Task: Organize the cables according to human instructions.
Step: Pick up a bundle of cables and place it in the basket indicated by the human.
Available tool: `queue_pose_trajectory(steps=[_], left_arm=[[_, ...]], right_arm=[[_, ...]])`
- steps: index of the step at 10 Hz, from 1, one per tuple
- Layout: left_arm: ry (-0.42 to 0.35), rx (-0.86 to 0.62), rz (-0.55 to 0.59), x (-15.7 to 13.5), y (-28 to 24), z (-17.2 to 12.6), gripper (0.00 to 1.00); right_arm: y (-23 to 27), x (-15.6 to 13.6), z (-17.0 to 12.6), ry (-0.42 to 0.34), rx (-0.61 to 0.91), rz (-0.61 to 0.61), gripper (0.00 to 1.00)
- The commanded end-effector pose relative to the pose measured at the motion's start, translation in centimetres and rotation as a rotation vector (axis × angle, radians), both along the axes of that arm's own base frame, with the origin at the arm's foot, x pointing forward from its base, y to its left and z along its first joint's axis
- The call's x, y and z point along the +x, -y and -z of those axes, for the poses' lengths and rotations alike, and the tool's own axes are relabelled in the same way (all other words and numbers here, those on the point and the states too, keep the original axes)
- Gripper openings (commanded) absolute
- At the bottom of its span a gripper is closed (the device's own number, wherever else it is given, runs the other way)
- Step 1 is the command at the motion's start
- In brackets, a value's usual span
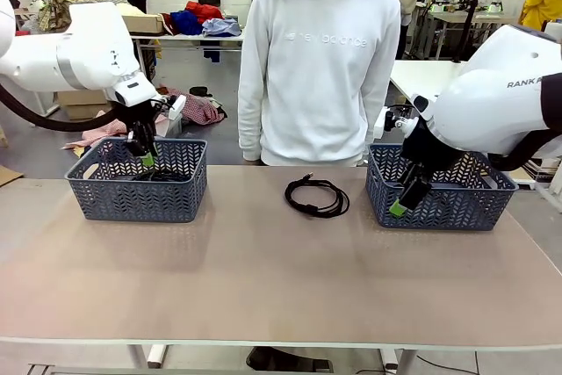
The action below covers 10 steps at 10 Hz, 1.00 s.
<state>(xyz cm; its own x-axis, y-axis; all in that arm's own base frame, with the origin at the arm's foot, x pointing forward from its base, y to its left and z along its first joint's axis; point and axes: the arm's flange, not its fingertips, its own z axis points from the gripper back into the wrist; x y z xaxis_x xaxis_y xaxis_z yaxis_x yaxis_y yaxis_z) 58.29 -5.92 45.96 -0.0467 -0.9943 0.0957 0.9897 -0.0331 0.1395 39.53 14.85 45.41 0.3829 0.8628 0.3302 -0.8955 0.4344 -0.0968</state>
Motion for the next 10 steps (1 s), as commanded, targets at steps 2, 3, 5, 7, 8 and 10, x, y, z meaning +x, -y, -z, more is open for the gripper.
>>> queue_pose_trajectory(steps=[2,3,5,7,8,10], left_arm=[[-0.023,-0.023,-0.031,0.2,0.0,-1.1,0.72],[-0.033,-0.026,-0.033,0.3,0.0,-1.4,0.59],[-0.064,-0.038,-0.036,0.5,0.2,-1.7,0.78],[-0.081,-0.042,-0.037,0.6,0.4,-1.9,0.97],[-0.086,-0.043,-0.039,0.6,0.5,-1.9,1.00],[-0.092,-0.053,-0.041,0.3,0.5,-1.5,1.00]], right_arm=[[0.0,0.0,-0.1,0.005,0.001,0.008,1.00],[0.0,0.0,-0.1,0.005,0.001,0.008,1.00],[0.0,0.0,-0.1,0.005,0.001,0.008,1.00],[0.0,0.0,-0.1,0.005,0.001,0.008,1.00],[0.0,0.0,-0.1,0.005,0.001,0.008,1.00],[0.0,0.0,-0.1,0.005,0.001,0.008,1.00]])
